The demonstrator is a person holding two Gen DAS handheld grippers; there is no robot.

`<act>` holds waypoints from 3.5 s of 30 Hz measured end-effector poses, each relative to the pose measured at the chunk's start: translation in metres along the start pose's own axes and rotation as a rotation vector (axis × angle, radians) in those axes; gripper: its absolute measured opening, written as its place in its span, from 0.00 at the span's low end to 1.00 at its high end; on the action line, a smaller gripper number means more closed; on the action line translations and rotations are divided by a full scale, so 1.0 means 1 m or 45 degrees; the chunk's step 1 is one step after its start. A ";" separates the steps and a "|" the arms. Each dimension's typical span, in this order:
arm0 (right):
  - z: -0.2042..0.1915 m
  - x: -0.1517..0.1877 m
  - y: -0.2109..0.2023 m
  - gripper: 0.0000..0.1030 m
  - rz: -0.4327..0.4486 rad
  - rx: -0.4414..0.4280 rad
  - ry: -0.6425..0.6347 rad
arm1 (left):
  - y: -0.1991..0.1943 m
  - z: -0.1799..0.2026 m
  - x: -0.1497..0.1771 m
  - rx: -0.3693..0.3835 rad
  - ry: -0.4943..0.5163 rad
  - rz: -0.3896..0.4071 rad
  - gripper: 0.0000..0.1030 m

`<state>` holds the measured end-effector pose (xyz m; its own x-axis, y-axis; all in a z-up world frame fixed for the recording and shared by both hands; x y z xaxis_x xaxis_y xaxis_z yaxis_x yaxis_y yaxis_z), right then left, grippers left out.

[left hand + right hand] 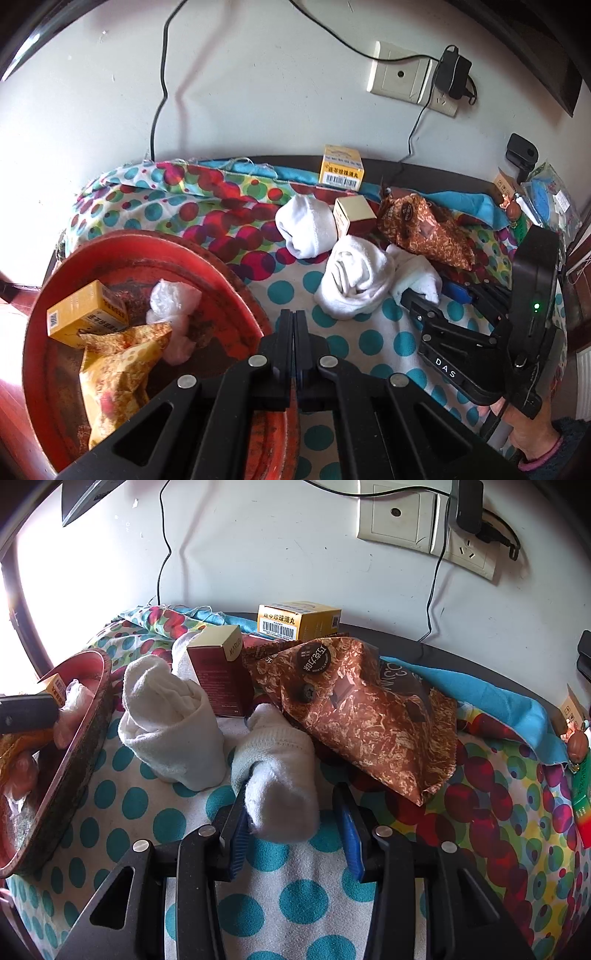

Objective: Organize objects

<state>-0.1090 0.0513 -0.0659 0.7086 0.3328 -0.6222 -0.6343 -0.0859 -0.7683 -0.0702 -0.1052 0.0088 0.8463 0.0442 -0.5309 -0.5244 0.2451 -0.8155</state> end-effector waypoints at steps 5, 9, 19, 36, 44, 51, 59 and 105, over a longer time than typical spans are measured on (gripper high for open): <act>0.001 0.000 0.000 0.39 0.000 -0.002 0.002 | -0.008 0.000 -0.001 -0.013 -0.008 -0.002 0.00; 0.000 0.000 0.000 0.39 0.000 -0.001 0.001 | -0.010 -0.003 0.001 -0.038 -0.023 -0.032 0.00; 0.001 -0.001 0.000 0.39 -0.001 -0.004 0.000 | -0.019 -0.022 0.007 -0.083 -0.080 -0.052 0.00; 0.001 0.000 0.000 0.40 -0.001 -0.005 0.000 | -0.018 -0.041 0.027 -0.064 -0.106 -0.107 0.00; 0.001 0.000 0.000 0.40 -0.003 -0.009 0.007 | -0.017 -0.055 0.031 -0.103 -0.139 -0.126 0.00; 0.000 0.000 0.000 0.40 -0.003 -0.008 0.006 | -0.014 -0.057 0.036 -0.109 -0.140 -0.159 0.00; 0.000 0.000 0.001 0.40 -0.003 -0.009 0.006 | 0.000 -0.053 0.050 -0.085 -0.118 -0.234 0.00; 0.009 0.004 -0.020 0.24 0.083 -0.047 0.074 | -0.083 -0.077 0.038 -0.144 -0.226 -0.054 0.34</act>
<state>-0.0958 0.0626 -0.0517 0.6837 0.2703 -0.6778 -0.6685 -0.1406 -0.7303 -0.0013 -0.1986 0.0386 0.8659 0.2085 -0.4546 -0.4865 0.1406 -0.8623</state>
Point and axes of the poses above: each gripper's, at about its wrist camera, not at the fingertips, and y roughly the way its jaws point, z to its right, x to its underside, the point moved 1 cm from there along y, roughly the way its jaws point, and after that the axes turned 12 degrees about x, right-handed, at the moved point
